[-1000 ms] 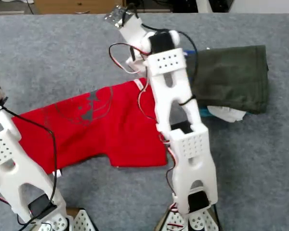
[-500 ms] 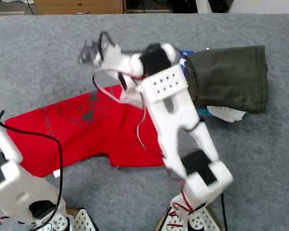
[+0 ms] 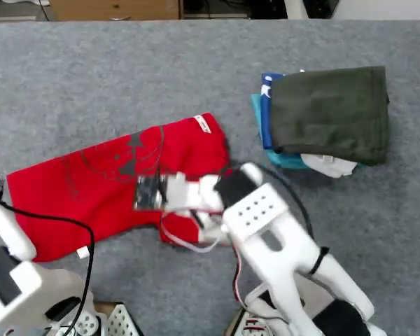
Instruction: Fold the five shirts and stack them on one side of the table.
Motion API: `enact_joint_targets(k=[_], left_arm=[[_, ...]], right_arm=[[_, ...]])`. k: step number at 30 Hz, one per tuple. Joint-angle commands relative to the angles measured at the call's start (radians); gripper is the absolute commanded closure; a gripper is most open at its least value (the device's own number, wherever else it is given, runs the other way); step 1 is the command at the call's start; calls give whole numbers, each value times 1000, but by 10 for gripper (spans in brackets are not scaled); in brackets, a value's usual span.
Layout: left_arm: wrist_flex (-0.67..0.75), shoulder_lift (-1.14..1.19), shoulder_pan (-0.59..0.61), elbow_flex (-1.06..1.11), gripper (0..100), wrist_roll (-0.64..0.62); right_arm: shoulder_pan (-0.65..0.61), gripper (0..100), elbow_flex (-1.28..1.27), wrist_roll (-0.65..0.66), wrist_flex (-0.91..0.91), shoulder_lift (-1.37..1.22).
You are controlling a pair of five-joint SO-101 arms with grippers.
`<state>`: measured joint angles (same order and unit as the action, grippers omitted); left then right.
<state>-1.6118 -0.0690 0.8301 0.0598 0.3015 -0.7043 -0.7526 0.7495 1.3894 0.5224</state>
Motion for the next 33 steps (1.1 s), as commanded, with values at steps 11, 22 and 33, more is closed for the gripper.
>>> enact_joint_targets(k=[11,22,33], left_arm=[[176,-222,23,287,981,71],[180,-222,43,281,981,114],[180,-231,71,279,981,149]], right_arm=[[-99,828,-186,-37,-270,-128],[-67,830,-136,-38,-391,-386],[-28,865,-97,-34,-385,-432]])
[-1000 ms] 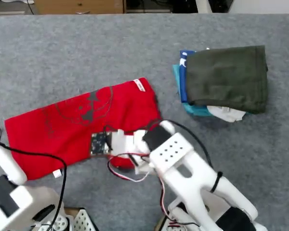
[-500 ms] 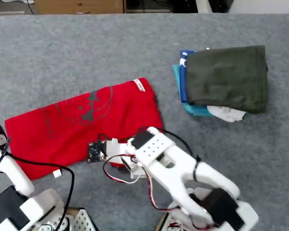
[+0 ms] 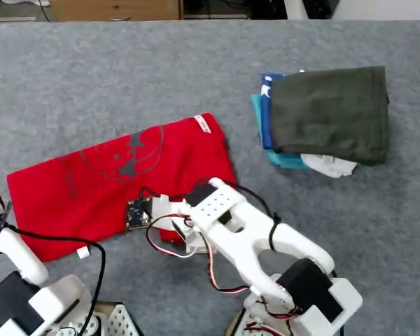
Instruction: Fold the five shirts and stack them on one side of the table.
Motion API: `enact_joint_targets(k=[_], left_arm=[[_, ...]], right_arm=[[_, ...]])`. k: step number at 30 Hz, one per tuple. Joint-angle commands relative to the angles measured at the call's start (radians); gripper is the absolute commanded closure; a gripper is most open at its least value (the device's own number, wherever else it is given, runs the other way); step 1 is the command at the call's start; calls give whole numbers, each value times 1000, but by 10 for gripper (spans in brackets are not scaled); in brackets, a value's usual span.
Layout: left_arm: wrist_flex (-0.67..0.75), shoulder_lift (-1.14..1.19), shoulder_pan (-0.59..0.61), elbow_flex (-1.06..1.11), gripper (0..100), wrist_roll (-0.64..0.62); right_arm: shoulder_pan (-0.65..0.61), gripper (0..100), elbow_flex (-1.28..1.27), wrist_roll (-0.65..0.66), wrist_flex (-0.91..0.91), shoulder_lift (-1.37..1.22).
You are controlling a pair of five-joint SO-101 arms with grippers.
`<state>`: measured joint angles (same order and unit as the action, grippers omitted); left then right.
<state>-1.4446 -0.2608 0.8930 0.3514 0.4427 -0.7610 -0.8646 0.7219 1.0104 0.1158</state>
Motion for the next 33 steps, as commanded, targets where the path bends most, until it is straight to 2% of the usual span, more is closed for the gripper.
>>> enact_joint_targets(k=[1,4,12,15,25,30,33], left_arm=[[12,-39,6,-12,981,8],[11,-39,5,-12,980,8],[5,-35,9,-72,981,6],[5,-31,9,-100,981,5],[5,-36,11,-95,981,2],[5,-39,11,-95,981,0],[3,-39,11,-94,981,0]], right_arm=[[31,897,16,-3,-8,-25],[41,996,21,-3,-9,-25],[67,998,45,-35,-6,-25],[93,998,99,-43,49,-25],[143,997,452,8,318,-59],[153,997,708,64,416,-259],[171,997,937,152,512,-409]])
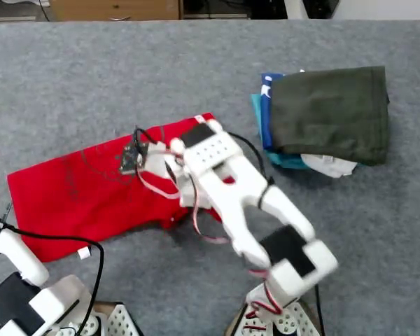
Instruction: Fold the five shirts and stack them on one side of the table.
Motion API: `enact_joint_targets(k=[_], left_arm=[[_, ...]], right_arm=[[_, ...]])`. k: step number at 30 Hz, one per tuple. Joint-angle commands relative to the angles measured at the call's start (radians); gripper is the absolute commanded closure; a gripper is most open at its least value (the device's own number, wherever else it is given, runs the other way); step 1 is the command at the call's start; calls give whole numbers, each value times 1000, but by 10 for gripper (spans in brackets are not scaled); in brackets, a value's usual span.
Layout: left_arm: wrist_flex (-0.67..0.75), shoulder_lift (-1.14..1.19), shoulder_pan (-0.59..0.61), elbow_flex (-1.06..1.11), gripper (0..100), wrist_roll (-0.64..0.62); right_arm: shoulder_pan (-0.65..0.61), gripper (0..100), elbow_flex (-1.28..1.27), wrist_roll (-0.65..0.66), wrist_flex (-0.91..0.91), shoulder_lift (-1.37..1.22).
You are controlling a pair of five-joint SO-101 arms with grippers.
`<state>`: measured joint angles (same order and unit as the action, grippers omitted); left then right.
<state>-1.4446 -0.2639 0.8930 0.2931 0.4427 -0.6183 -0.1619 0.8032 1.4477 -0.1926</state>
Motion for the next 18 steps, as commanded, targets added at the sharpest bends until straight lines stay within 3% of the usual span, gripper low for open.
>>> enact_joint_targets(k=[1,7,11,18], left_arm=[[3,-36,11,-37,981,0],[-40,-36,11,-44,981,0],[-51,-36,9,-37,981,0],[-52,-36,12,-37,981,0]], right_arm=[[33,997,318,98,115,-153],[28,997,866,256,339,-467],[30,996,1098,342,338,-656],[5,996,1348,347,336,-840]])
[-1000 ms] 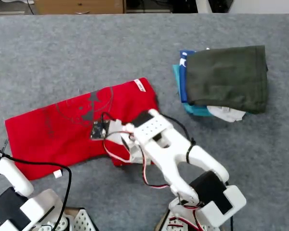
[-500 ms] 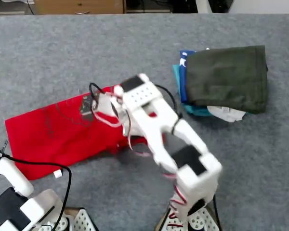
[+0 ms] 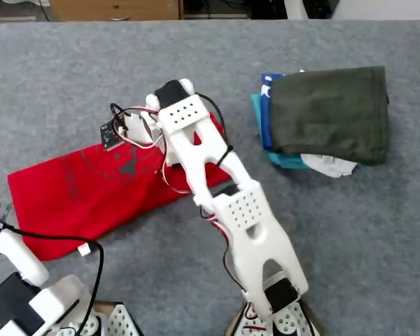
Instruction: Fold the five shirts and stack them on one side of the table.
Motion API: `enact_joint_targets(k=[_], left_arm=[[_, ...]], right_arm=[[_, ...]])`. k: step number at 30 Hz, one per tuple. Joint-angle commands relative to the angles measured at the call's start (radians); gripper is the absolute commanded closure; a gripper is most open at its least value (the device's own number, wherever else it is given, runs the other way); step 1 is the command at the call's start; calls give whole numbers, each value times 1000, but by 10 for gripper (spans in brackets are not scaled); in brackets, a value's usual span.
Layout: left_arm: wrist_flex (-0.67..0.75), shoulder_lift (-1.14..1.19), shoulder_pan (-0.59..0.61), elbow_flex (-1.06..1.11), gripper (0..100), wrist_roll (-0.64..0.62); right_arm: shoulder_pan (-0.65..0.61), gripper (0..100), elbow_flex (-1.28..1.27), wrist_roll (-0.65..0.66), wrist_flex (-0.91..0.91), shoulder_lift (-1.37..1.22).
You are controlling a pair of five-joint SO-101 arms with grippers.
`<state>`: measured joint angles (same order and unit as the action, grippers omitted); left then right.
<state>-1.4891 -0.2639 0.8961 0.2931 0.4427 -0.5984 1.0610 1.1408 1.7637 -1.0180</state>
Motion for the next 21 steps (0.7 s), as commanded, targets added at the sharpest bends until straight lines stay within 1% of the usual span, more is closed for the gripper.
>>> enact_joint_targets(k=[1,5,6,9,10,11,12,17,18,20,21], left_arm=[[-8,-35,8,-35,981,0],[-6,-25,-2,-34,981,-5],[-5,-25,-2,-34,981,-18],[-3,-25,-2,-34,981,-38],[-5,-25,-2,-34,981,-38],[-6,-25,-2,-34,981,-38],[-6,-25,-2,-34,981,-38],[-6,-25,-2,-34,981,-37],[-6,-25,-2,-34,981,-37],[-6,-25,-2,-34,981,-37],[-6,-25,-2,-34,980,-37]], right_arm=[[-15,996,143,8,23,-21],[-15,982,150,-40,23,-24],[-13,954,151,-57,23,-24],[-13,803,176,-120,23,-18],[-15,755,182,-118,23,-10],[-15,721,182,-118,23,1],[-15,714,183,-118,23,12],[-12,803,182,-161,25,79],[-10,846,180,-176,25,94],[-10,988,154,-215,25,125],[-10,998,130,-226,25,142]])
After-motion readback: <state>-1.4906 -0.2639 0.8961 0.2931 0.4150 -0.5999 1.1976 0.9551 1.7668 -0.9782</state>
